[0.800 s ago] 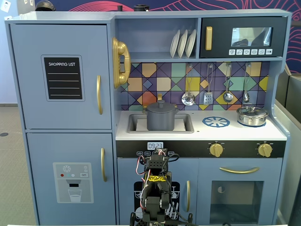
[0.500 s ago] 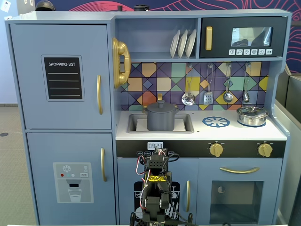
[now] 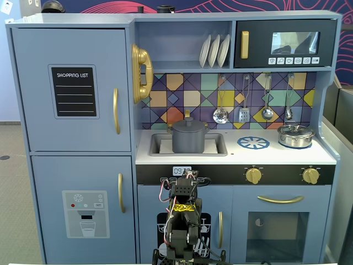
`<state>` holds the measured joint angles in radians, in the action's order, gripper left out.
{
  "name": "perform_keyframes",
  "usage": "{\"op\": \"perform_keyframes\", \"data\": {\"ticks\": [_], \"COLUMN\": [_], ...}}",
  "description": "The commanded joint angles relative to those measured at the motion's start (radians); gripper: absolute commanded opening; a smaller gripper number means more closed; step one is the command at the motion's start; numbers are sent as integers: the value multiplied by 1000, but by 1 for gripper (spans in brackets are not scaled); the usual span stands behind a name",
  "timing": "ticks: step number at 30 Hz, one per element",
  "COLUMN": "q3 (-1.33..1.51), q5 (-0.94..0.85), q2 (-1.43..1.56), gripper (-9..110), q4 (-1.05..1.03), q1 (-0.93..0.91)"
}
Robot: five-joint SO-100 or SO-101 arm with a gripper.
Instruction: Take off the lid from the gray recipient and place it on the counter
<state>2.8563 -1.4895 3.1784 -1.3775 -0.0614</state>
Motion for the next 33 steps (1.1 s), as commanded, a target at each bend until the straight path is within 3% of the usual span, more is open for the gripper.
{"op": "perform_keyframes", "data": {"ticks": [1, 8, 16, 24, 33], "q3": [-215, -571, -801, -801, -778], "q5": [15, -15, -41, -71, -84], "q2": [-32, -233, -449, -525, -634], "gripper": [0, 0, 6, 19, 21], "q4": [121, 604, 865, 931, 1065], "q1": [17, 11, 18, 2, 0]}}
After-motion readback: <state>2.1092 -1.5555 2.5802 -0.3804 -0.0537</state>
